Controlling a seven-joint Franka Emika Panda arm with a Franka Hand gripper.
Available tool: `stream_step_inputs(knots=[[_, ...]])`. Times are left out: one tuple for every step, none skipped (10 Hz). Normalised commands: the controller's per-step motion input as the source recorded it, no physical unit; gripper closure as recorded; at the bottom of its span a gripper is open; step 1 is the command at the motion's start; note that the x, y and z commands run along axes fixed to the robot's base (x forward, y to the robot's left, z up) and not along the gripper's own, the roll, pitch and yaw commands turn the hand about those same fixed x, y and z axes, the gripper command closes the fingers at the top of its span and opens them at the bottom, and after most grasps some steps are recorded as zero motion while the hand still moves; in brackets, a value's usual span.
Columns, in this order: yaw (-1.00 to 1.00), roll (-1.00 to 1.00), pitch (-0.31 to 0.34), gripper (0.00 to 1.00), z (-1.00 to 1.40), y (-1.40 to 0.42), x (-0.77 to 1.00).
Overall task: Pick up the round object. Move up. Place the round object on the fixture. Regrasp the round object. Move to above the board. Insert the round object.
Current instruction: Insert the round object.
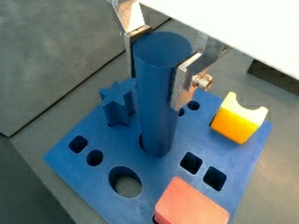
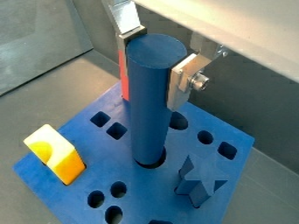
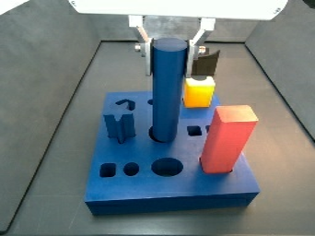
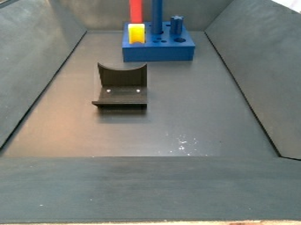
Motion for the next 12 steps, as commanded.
stream_step_inputs(knots=[[0.0, 0.04, 0.0, 1.0, -0.24, 0.0, -0.12], [-0.01, 0.04, 0.0, 1.0, -0.21, 0.0, -0.19], [-0.01, 0.02, 0.0, 1.0, -0.18, 0.0, -0.2], [-0.01, 0.03, 0.0, 1.0, -0.18, 0.0, -0.2], [-0.01, 0.0, 0.0, 1.0, -0.21, 0.0, -0.12], [-0.02, 0.0, 0.0, 1.0, -0.29, 0.0, 0.0], [-0.04, 0.0, 0.0, 1.0, -0.41, 0.0, 0.0], [-0.07, 0.0, 0.0, 1.0, -0.49, -0.01, 0.0], [-0.08, 0.0, 0.0, 1.0, -0.5, -0.02, 0.0], [-0.06, 0.0, 0.0, 1.0, -0.45, 0.0, 0.0], [-0.02, 0.0, 0.0, 1.0, -0.17, 0.0, 0.0], [0.0, 0.0, -0.033, 1.0, 0.0, 0.0, -0.02]])
